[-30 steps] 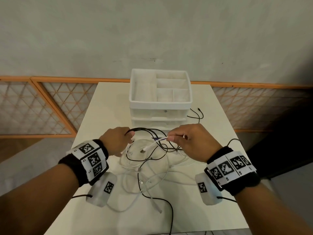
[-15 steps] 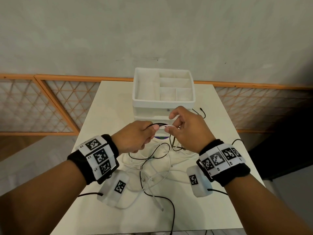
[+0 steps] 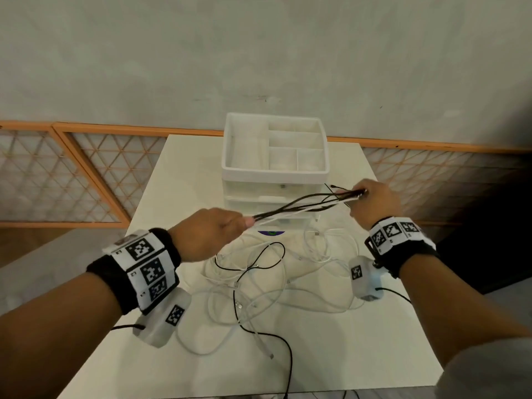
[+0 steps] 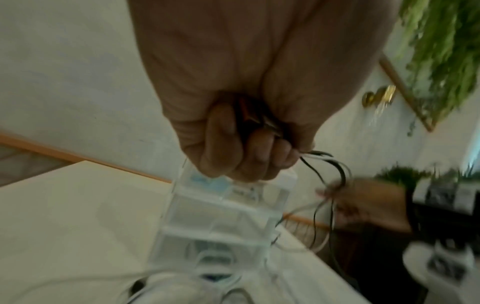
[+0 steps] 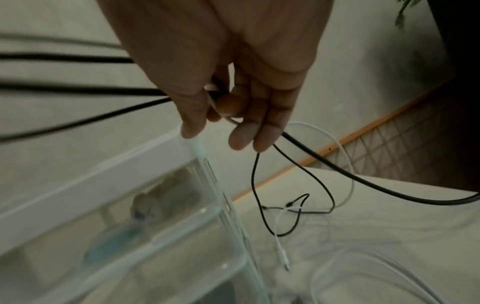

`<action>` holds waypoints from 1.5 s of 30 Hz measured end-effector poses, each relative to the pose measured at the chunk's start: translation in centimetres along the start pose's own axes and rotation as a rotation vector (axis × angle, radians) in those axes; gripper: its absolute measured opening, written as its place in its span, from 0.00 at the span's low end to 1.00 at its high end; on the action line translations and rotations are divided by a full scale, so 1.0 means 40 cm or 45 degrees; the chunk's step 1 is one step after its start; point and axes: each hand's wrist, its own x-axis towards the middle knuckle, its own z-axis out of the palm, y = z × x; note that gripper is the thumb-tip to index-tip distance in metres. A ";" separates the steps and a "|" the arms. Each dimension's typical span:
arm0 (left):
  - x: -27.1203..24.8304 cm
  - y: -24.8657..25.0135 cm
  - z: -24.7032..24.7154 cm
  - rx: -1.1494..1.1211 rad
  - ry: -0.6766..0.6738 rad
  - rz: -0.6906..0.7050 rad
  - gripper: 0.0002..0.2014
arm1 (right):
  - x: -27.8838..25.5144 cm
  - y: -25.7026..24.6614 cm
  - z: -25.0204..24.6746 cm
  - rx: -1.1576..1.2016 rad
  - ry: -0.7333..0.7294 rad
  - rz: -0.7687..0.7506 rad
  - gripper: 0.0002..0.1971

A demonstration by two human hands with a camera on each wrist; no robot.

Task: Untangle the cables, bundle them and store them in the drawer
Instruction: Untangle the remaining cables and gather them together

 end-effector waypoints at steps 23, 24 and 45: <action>0.050 0.039 0.085 -0.103 0.129 0.249 0.19 | -0.186 -0.098 0.108 0.272 -0.897 -0.309 0.13; 0.047 0.033 0.081 -0.121 0.130 0.276 0.17 | -0.178 -0.094 0.105 0.332 -0.895 -0.221 0.08; -0.007 -0.077 0.166 -0.121 0.103 -0.349 0.21 | -0.347 -0.003 0.216 0.250 -0.444 -0.323 0.16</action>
